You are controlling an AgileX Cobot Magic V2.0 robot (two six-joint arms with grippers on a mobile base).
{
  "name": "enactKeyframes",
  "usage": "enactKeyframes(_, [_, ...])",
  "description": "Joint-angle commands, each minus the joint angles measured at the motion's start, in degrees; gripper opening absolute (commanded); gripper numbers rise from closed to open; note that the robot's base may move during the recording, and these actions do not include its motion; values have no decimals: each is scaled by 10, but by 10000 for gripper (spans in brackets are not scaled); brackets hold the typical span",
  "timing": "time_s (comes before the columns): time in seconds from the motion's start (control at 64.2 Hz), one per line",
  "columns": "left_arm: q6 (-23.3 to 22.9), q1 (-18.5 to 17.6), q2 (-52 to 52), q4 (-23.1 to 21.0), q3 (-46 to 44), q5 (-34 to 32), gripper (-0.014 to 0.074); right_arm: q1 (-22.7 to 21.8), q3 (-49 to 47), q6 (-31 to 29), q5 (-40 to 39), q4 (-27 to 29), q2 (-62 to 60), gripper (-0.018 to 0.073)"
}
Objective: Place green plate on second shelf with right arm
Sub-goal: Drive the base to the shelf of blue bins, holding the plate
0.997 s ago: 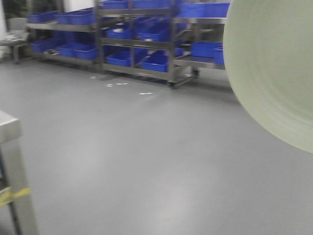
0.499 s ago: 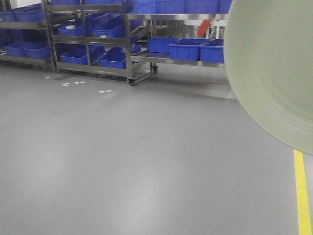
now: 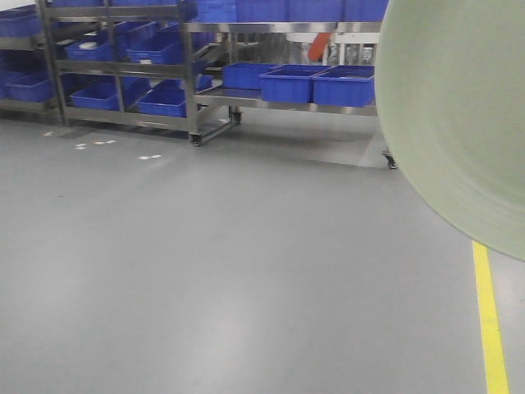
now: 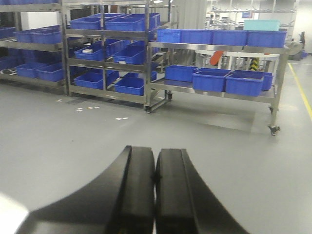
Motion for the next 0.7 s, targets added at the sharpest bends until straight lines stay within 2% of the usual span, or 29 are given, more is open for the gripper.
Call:
enactKeyframes(0.0, [-4, -1, -2, -3, 24, -47, 130, -1, -15, 1, -62, 4, 6, 54])
enactKeyframes(0.686, [-4, -1, -2, -3, 24, -47, 130, -1, -15, 1, -62, 4, 6, 54])
